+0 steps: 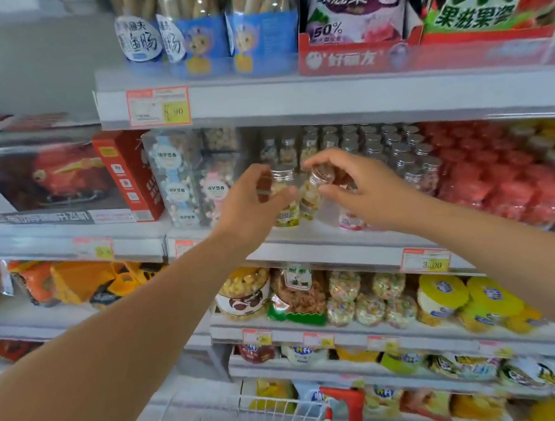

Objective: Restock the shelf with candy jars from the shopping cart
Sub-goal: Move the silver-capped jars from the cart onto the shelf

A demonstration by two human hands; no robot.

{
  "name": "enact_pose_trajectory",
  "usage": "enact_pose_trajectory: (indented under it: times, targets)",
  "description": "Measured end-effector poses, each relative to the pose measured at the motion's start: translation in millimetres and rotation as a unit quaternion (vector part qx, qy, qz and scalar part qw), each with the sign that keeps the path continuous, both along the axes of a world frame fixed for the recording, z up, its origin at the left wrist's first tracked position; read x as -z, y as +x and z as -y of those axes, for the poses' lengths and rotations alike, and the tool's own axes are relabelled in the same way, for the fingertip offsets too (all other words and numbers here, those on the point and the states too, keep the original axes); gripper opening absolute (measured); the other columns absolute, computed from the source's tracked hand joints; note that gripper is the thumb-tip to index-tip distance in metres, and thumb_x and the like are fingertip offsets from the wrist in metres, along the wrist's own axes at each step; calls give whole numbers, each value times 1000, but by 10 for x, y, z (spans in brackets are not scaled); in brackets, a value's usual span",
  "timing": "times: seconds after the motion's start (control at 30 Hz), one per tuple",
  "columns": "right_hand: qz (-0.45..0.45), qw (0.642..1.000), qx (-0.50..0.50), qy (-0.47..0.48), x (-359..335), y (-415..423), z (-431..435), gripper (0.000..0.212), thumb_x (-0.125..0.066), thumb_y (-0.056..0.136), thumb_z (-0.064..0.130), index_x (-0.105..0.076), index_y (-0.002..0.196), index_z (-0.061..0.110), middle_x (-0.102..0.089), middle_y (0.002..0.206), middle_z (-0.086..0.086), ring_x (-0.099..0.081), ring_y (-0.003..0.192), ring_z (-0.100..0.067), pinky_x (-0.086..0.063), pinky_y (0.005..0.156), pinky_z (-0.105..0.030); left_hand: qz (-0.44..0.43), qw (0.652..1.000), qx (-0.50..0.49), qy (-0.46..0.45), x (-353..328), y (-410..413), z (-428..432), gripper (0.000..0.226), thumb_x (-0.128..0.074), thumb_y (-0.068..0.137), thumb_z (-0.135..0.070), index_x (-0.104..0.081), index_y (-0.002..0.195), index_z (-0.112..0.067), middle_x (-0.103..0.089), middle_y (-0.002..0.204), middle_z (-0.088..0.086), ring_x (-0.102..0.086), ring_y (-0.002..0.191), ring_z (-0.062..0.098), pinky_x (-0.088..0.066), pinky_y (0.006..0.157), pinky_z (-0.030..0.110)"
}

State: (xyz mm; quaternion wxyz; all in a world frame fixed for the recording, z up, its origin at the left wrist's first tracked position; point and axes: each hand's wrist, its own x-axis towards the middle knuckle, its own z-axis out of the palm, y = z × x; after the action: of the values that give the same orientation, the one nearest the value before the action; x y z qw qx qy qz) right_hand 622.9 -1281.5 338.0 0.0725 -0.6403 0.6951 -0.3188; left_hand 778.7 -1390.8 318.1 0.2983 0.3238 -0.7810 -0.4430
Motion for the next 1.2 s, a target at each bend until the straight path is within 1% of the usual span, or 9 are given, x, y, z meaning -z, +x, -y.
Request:
enact_pose_trajectory:
  times: [0.13,0.23,0.33,0.5,0.7,0.8,0.9,1.0,1.2]
  targets:
    - [-85,996,12,29,-87,-196,195,33,-56,96,20,-52,128,29,-53,118,6,-55,92,-13,-36,69,-21,18,999,-22,-34,86,-262,216,44,-66,88,-35,-50,125,-17,-58,97,-3,-57,93,20,-50,85,38]
    - [-116,991,24,65,-112,-340,336,32,-56,96,21,-54,126,31,-47,119,1,-51,98,-16,-34,77,-26,20,999,-28,-35,222,-434,381,40,-69,87,-29,-52,121,-16,-60,95,1,-59,89,26,-53,83,45]
    - [-146,984,34,99,-109,-425,496,33,-58,95,23,-56,125,37,-51,124,-2,-50,112,-21,-38,99,-38,20,999,-22,-46,335,-604,506,37,-69,87,-27,-52,118,-15,-59,93,-1,-56,83,21,-49,74,38]
    - [-143,978,34,148,-76,-519,653,33,-60,94,22,-57,123,37,-49,137,2,-54,115,-24,-43,100,-44,7,998,-18,-62,429,-794,595,34,-71,85,-27,-58,115,-19,-53,81,-10,-51,77,15,-41,71,28]
    - [-111,982,53,146,-53,-613,726,37,-66,90,15,-60,125,26,-58,123,5,-55,107,-13,-42,83,-24,12,999,-31,-40,476,-856,578,51,-74,82,-28,-51,126,-18,-62,106,1,-60,97,23,-53,87,42]
    - [-111,982,75,134,-46,-638,740,37,-71,84,20,-63,120,27,-61,114,7,-58,102,-12,-47,84,-26,43,998,-39,-36,514,-822,571,54,-78,78,-23,-51,125,-19,-64,105,0,-61,97,22,-53,86,41]
    - [-108,980,111,125,-15,-642,761,48,-82,72,37,-64,115,24,-62,104,8,-59,99,-14,-48,91,-33,59,995,-57,-50,536,-808,573,41,-80,75,-20,-58,110,-19,-65,97,-1,-63,93,22,-55,84,41]
    - [-168,969,153,96,-10,-653,804,43,-86,63,44,-69,99,27,-63,91,14,-59,98,-15,-37,100,-42,59,994,-70,-59,533,-855,571,33,-82,73,-20,-59,97,-23,-68,93,-1,-65,90,23,-56,82,41]
    - [-244,946,201,71,-30,-727,877,36,-86,62,43,-70,91,29,-59,81,18,-53,102,-15,-21,81,-36,60,989,-93,-94,535,-1041,616,31,-79,76,-21,-62,102,-20,-67,97,0,-63,94,23,-52,84,34]
